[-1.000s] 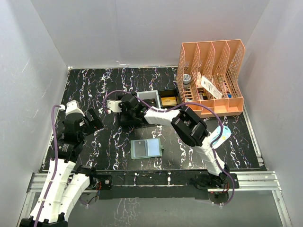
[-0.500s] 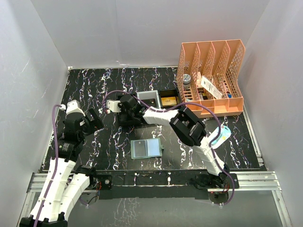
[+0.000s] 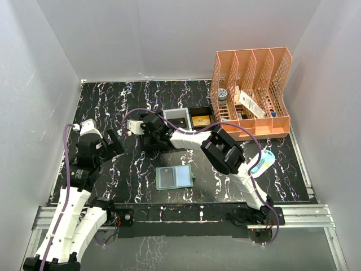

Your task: Take the credit cards out of the card holder

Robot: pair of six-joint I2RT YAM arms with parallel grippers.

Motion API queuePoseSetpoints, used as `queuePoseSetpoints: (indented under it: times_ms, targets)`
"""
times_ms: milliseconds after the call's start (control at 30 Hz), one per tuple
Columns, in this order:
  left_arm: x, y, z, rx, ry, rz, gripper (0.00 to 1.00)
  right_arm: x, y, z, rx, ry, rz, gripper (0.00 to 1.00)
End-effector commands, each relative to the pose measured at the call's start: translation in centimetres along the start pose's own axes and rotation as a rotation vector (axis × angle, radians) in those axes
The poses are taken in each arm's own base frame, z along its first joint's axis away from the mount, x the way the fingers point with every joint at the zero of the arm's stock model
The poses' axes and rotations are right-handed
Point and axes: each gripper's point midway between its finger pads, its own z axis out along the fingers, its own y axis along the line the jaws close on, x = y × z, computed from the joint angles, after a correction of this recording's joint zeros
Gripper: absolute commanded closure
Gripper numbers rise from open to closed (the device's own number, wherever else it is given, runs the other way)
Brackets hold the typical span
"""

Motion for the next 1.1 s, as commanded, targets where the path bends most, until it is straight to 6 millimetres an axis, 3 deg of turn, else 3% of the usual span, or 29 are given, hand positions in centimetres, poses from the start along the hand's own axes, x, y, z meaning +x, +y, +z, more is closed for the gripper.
queuePoseSetpoints:
  times_ms: [0,167,400,633,867,1067]
  targets:
    - [0.2,0.0,0.1,0.005,0.009,0.012,0.01,-2.3,-2.9,-1.6,0.074,-0.074,0.054,0.66]
    - [0.4,-0.1,0.2,0.009,0.019,0.014,0.01,-3.3,-3.3,-2.6,0.045,-0.133,0.089,0.58]
    - [0.5,-0.2,0.3,0.012,0.026,0.016,0.01,-3.8,-4.3,-3.3,0.047,-0.159,0.18,0.54]
    - [0.5,-0.2,0.3,0.015,0.027,0.017,0.01,-5.9,-4.9,-4.9,0.023,-0.213,0.524,0.56]
    - [0.2,-0.1,0.1,0.012,0.009,0.008,0.01,-5.3,-2.6,-5.6,-0.015,-0.099,1.04,0.68]
    - [0.0,-0.1,-0.1,0.017,-0.002,0.007,0.01,-3.7,1.1,-3.9,-0.077,0.099,1.193,0.76]
